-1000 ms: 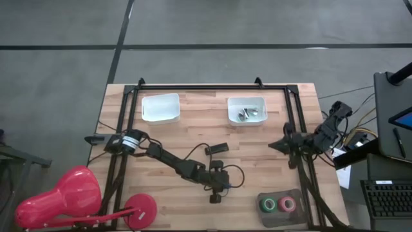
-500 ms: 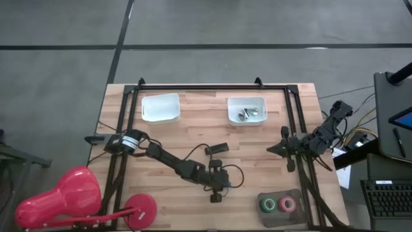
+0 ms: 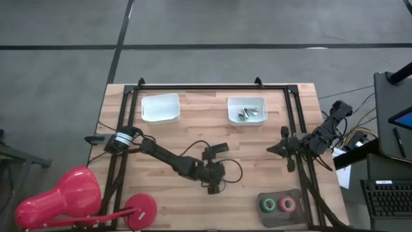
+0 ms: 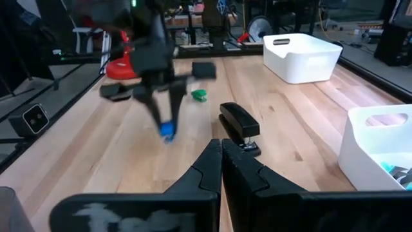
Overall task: Pick and place Stapler, Stapler remover, tape
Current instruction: Put the blue stapler into the left white bin
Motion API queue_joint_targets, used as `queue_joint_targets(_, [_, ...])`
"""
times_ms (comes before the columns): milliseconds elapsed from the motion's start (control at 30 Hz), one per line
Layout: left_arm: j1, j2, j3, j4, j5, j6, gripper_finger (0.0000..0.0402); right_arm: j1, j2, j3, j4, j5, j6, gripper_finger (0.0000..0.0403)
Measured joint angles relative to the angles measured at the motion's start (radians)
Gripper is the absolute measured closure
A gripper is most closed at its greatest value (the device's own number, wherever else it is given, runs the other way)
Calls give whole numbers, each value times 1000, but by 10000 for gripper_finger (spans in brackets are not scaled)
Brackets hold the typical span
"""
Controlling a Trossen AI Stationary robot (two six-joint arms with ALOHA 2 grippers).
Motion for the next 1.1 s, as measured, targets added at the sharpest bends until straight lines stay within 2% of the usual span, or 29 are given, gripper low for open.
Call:
queue_joint_targets(267, [-1, -139, -29, -236, -250, -73, 309, 0, -1, 0, 0, 0, 0, 394])
queue_joint_targets(567, [12, -341, -180, -387, -472, -182, 324, 0, -1, 0, 0, 0, 0, 394])
queue_joint_targets(733, [29, -492, -327, -403, -543, -283, 307, 0, -1, 0, 0, 0, -1, 394])
queue_joint_targets(867, [57, -625, -459, -397, -600, -363, 314, 0, -1, 0, 0, 0, -1, 394])
queue_joint_targets(1100, [185, -822, -645, -388, -640, -430, 317, 0, -1, 0, 1, 0, -1, 394])
